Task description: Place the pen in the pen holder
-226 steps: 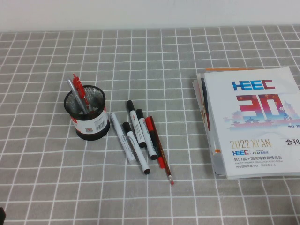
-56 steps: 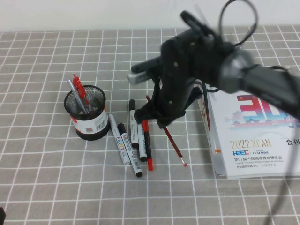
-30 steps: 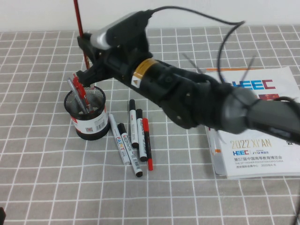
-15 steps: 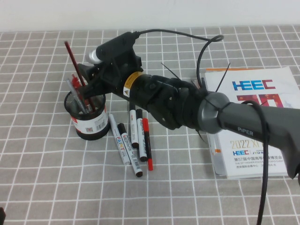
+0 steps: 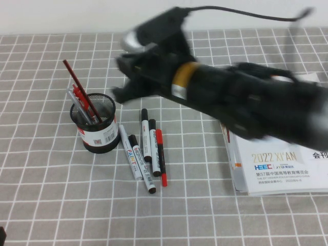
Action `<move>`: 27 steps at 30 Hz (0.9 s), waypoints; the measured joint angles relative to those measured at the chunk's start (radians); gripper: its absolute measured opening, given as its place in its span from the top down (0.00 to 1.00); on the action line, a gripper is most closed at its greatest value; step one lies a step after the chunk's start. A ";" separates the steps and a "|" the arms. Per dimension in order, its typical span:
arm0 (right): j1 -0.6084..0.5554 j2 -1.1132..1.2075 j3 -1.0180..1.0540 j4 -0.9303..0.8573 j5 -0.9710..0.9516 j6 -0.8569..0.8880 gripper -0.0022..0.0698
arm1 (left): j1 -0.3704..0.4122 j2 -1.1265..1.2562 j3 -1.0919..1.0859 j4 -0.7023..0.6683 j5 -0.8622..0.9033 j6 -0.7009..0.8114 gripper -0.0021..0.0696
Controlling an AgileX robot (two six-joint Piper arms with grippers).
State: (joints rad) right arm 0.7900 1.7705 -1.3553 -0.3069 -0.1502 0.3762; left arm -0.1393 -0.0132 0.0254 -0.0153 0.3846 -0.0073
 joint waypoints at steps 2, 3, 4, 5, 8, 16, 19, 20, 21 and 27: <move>0.000 -0.096 0.105 -0.002 0.012 -0.002 0.98 | 0.000 0.000 0.000 0.000 0.000 0.000 0.98; 0.000 -0.151 0.164 -0.005 0.016 -0.002 0.98 | 0.000 0.000 0.000 0.000 0.000 0.000 0.98; 0.000 -0.205 0.221 -0.013 0.023 -0.002 0.99 | 0.000 0.000 0.000 0.000 0.000 0.000 0.98; 0.000 -0.259 0.275 -0.020 0.032 -0.002 0.99 | 0.000 0.000 0.000 0.000 0.000 0.000 0.98; 0.000 -0.410 0.407 -0.037 0.052 -0.002 0.99 | 0.000 0.000 0.000 0.000 0.000 0.000 0.98; 0.000 -0.736 0.638 -0.098 0.209 -0.004 0.99 | 0.000 0.000 0.000 0.000 0.000 0.000 0.98; -0.001 -0.817 0.687 -0.156 0.254 -0.004 0.99 | 0.000 0.000 0.000 0.000 0.000 0.000 0.98; -0.001 -0.844 0.700 -0.168 0.267 -0.004 0.99 | 0.000 0.000 0.000 0.000 0.000 0.000 0.98; -0.001 -0.865 0.711 -0.174 0.281 -0.004 0.99 | 0.000 0.000 0.000 0.000 0.000 0.000 0.98; -0.001 -1.008 0.758 -0.211 0.332 -0.006 0.99 | 0.000 0.000 0.000 0.000 0.000 0.000 0.98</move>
State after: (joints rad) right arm 0.7894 0.7623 -0.5972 -0.5179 0.1815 0.3706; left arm -0.1393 -0.0132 0.0254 -0.0153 0.3846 -0.0073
